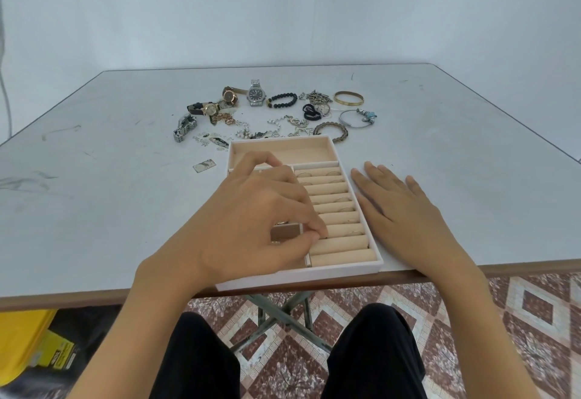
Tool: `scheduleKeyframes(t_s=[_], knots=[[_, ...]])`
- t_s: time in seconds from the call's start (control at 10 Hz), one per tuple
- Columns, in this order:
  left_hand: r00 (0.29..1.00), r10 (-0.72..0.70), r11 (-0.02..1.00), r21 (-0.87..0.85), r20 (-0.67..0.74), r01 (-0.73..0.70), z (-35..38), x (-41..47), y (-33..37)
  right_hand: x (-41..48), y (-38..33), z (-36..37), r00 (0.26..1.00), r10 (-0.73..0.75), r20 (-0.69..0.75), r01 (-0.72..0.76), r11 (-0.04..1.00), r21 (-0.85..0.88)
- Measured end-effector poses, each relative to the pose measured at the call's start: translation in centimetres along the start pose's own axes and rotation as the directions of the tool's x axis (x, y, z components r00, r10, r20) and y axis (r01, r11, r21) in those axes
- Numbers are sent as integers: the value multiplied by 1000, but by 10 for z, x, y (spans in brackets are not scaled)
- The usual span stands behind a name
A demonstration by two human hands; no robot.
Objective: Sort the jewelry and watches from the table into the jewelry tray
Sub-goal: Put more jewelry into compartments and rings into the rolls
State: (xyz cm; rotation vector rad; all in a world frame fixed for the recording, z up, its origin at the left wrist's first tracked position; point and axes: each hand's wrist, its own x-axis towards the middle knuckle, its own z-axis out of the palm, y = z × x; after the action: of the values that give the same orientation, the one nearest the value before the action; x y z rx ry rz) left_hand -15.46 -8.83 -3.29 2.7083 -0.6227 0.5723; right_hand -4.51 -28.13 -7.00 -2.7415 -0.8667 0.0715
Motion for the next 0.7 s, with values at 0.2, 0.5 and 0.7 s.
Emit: scheduleKeyframes(t_s=[0.2, 0.5, 0.7], knots=[[1000, -2, 1000, 14, 17, 2, 2, 0, 0, 0, 0, 0, 1000, -1, 4, 1, 1000, -3], [1000, 9, 1000, -2, 19, -9, 4, 1, -3, 0, 0, 0, 1000, 0, 8, 0, 1000, -8], [998, -48, 985, -165, -41, 40, 3, -4, -15, 0, -1, -1, 1000, 2, 17, -2, 1000, -12]])
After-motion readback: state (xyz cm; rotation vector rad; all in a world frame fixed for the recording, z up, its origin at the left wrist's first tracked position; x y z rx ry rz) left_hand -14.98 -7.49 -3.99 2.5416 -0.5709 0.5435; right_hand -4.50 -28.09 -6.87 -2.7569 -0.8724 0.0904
